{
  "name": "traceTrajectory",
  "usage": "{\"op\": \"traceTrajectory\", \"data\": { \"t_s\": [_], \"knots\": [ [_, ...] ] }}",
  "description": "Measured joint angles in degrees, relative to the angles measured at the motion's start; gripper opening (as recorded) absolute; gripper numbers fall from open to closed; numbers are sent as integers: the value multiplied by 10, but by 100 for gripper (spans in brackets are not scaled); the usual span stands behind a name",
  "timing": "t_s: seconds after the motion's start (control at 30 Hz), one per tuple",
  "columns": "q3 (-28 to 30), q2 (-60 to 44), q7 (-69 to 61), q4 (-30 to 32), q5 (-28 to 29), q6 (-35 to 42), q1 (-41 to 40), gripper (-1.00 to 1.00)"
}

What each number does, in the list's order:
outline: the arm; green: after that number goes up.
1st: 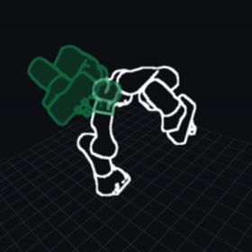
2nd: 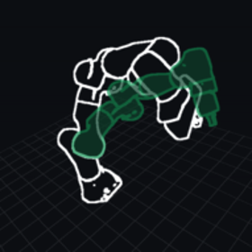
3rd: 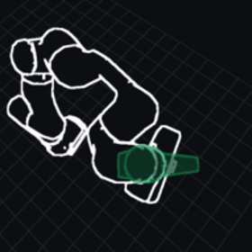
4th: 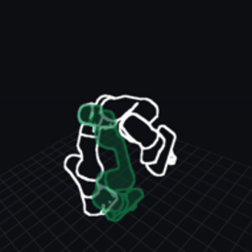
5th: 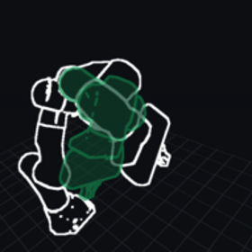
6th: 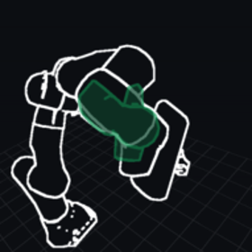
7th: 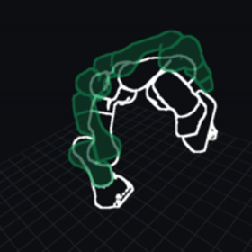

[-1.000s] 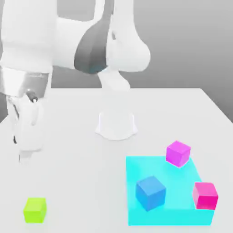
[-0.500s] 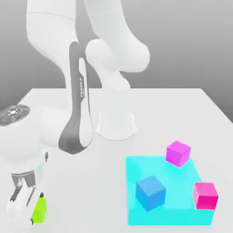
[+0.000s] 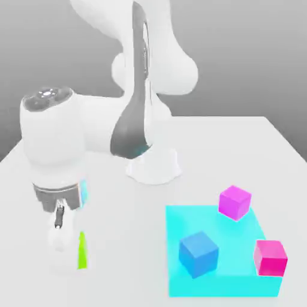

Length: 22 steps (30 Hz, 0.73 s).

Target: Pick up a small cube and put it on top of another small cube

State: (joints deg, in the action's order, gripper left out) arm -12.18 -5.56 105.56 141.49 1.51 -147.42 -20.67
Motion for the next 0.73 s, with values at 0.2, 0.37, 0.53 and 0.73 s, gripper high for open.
{"op": "traceTrajectory", "data": {
  "t_s": [0.2, 0.37, 0.53, 0.73],
  "knots": [
    [-56, 93, -71, 29, -34, 65, 136, -100],
    [-53, 25, -47, 45, 4, -16, 136, 100],
    [-54, 25, -47, 45, 4, -16, 137, 100],
    [-54, 83, -69, 35, -25, 51, 140, 100]
  ]
}}
